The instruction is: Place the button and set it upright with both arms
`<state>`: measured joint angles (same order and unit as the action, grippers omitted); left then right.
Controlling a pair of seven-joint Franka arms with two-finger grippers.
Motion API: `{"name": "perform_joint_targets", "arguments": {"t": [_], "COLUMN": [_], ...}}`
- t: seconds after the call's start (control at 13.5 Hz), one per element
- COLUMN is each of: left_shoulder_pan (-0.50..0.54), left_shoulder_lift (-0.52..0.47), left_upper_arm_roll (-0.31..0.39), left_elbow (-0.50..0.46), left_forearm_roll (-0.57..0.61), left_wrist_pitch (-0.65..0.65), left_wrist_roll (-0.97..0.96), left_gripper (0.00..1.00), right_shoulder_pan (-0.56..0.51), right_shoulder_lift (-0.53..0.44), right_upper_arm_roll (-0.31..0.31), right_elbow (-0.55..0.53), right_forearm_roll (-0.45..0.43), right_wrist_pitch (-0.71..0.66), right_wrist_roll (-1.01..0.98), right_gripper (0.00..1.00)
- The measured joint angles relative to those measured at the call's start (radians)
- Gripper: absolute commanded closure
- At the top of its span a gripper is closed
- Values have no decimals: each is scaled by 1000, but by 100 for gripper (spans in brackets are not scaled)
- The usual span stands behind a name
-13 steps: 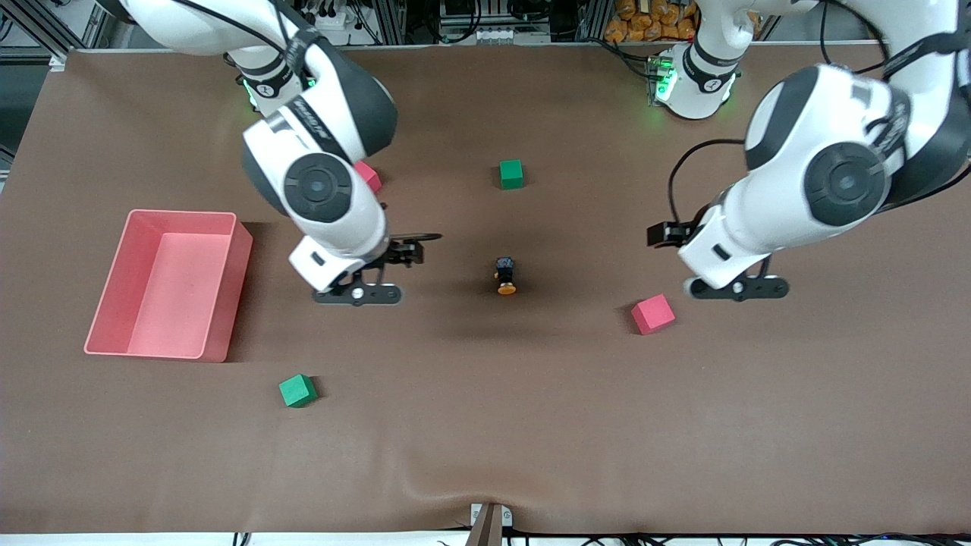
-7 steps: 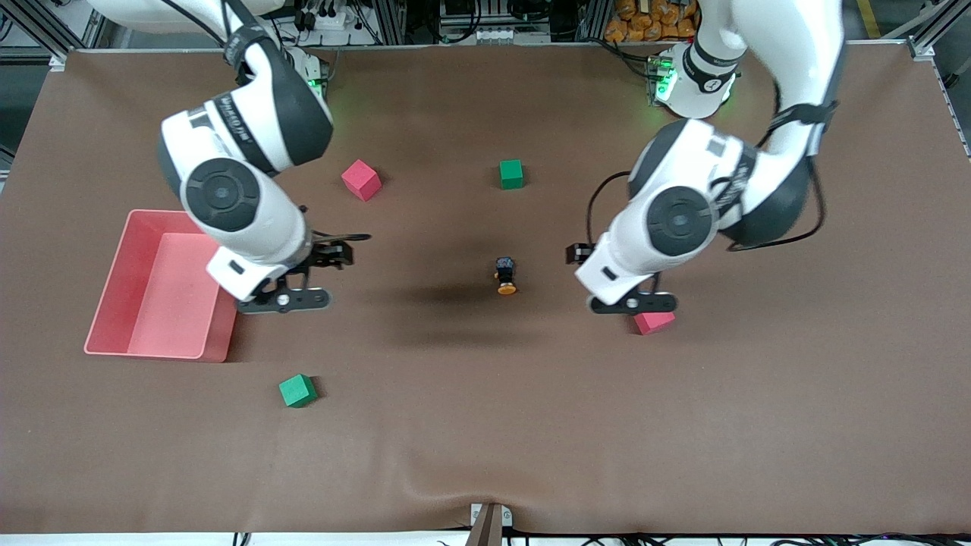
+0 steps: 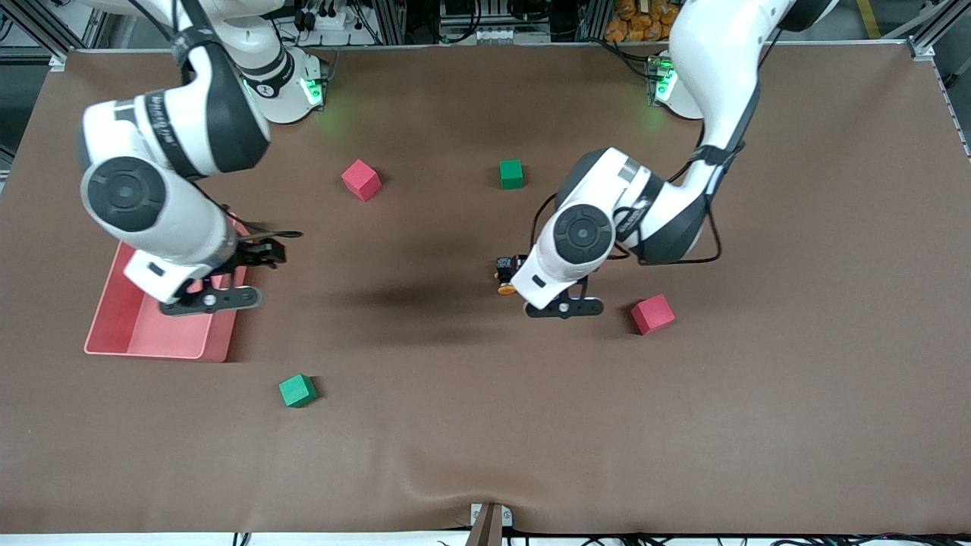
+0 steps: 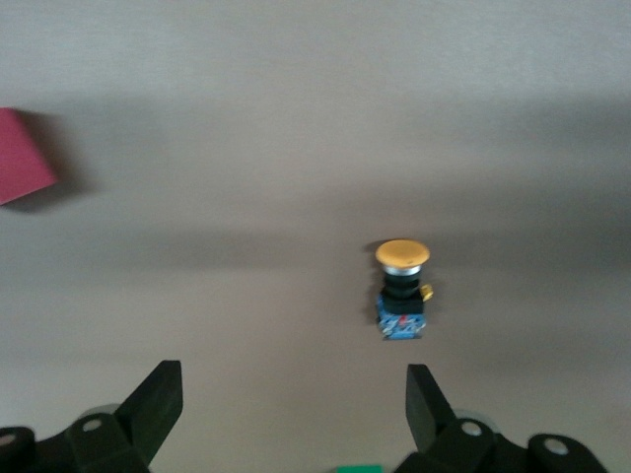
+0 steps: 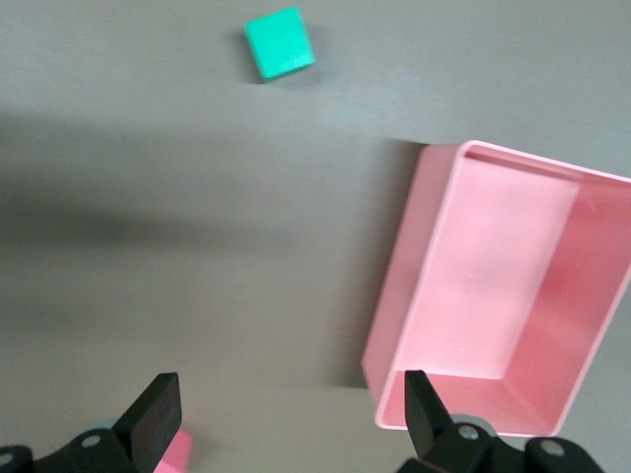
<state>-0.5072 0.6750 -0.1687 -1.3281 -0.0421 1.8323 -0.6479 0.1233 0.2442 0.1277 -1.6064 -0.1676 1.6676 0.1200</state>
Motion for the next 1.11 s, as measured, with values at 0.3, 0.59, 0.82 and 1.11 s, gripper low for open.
{"name": "perform_joint_targets", "arguments": {"t": [0.3,0.59,0.82,1.11], "left_shoulder_pan": [-31,-69,-71,-84], "left_shoulder_lift": [61,113,140,173], "left_upper_arm_roll": [-1,-1,-1,-1], "left_elbow": [2,4,4,4], "left_forearm_roll": [-11,-48,-68,-68], "left_wrist_pitch": [90,122,162,195], "left_wrist_roll": [0,-2,-2,-2], "left_gripper": [0,0,0,0], "right_shoulder_pan": [-37,-73,-78,-129], "right_shoulder_lift": [-107,-214,-260,-263], "right_upper_arm_roll": [-114,-140,-140,-158], "right_elbow": [-43,-36,29,95], "right_forearm_roll": [31,39,74,148], "right_wrist_pitch": [0,-49,-117,-198], "right_wrist_roll": [-177,-223,-221,-223], "right_gripper": [0,0,0,0]}}
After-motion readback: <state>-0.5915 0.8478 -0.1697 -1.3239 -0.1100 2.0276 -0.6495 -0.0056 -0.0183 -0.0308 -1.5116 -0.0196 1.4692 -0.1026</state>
